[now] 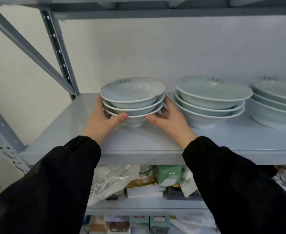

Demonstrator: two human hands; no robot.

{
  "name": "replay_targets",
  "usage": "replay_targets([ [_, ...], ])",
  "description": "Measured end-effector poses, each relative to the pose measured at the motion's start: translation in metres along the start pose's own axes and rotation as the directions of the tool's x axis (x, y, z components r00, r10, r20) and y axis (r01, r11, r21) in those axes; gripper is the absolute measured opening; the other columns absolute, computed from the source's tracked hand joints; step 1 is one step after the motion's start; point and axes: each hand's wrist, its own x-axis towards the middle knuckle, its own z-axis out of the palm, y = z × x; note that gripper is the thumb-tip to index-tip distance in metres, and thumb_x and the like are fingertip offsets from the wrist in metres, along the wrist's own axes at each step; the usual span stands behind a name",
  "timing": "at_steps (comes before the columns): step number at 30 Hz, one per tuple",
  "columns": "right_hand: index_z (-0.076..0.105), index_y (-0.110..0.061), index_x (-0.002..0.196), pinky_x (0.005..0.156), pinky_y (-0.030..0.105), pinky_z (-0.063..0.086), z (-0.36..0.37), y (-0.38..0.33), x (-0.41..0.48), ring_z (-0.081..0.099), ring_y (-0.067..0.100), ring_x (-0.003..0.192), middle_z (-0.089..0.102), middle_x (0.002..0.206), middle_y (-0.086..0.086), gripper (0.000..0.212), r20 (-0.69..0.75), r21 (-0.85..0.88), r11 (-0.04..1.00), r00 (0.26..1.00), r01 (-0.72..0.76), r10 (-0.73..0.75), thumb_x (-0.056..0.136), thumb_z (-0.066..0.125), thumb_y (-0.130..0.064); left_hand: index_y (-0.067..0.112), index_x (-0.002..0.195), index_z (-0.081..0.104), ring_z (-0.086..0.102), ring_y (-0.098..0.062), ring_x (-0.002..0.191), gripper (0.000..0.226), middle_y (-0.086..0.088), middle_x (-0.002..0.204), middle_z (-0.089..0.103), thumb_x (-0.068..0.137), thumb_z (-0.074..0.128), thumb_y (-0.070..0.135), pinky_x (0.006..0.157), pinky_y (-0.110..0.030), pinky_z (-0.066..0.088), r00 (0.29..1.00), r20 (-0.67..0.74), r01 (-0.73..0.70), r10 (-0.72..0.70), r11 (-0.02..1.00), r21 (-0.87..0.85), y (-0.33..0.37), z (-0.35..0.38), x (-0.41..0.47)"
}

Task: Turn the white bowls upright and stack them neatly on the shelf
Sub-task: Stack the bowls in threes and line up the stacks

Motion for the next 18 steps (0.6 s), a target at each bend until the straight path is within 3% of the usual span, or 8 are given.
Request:
replay_targets([
  [5, 0.047, -0.038, 0.136, 0.107, 0.032, 0.047, 0.003, -0.005, -0.007, 0.054, 0.004, 0.129, 0.056, 0.141, -0.014, 0.075, -0.057, -0.034, 0.999, 0.998, 0.037, -0.039, 0.072, 0.084, -0.036, 0.028, 0.145, 0.036, 0.057, 0.000, 0.118, 0.080, 0.015, 0.131, 0.058, 0.079, 0.081, 0.030, 0.089, -0.014, 0.048, 1.000, 0.030, -0.003, 0.004, 1.000, -0.009, -0.002, -0.006, -0.003],
  [10, 0.046, -0.028, 0.145, 0.109, 0.036, 0.047, 0.003, -0.008, -0.012, 0.054, 0.002, 0.129, 0.056, 0.141, -0.015, 0.071, -0.032, -0.067, 0.997, 0.999, 0.038, -0.040, 0.083, 0.081, -0.021, 0.029, 0.144, 0.037, 0.057, 0.004, 0.115, 0.083, 0.018, 0.127, 0.059, 0.075, 0.083, 0.039, 0.086, -0.010, 0.047, 0.999, 0.036, 0.016, -0.016, 1.000, -0.002, -0.002, -0.012, -0.002],
  [13, 0.046, -0.025, 0.146, 0.109, 0.036, 0.047, 0.003, -0.008, -0.012, 0.054, 0.001, 0.129, 0.056, 0.140, -0.014, 0.070, -0.036, -0.080, 0.996, 0.999, 0.029, -0.032, 0.084, 0.080, -0.021, 0.029, 0.144, 0.036, 0.058, 0.008, 0.111, 0.079, 0.017, 0.127, 0.058, 0.077, 0.079, 0.032, 0.083, -0.008, 0.046, 0.999, 0.039, 0.020, -0.020, 1.000, 0.006, -0.003, -0.013, -0.001],
  [18, 0.046, -0.028, 0.144, 0.109, 0.036, 0.047, 0.004, -0.007, -0.011, 0.053, 0.002, 0.130, 0.056, 0.139, -0.017, 0.070, -0.046, -0.091, 0.996, 0.998, 0.027, -0.031, 0.083, 0.080, -0.025, 0.033, 0.144, 0.035, 0.058, 0.005, 0.113, 0.084, 0.019, 0.128, 0.059, 0.074, 0.080, 0.044, 0.086, -0.011, 0.048, 0.997, 0.072, 0.032, -0.035, 0.999, 0.042, -0.005, -0.017, 0.002],
])
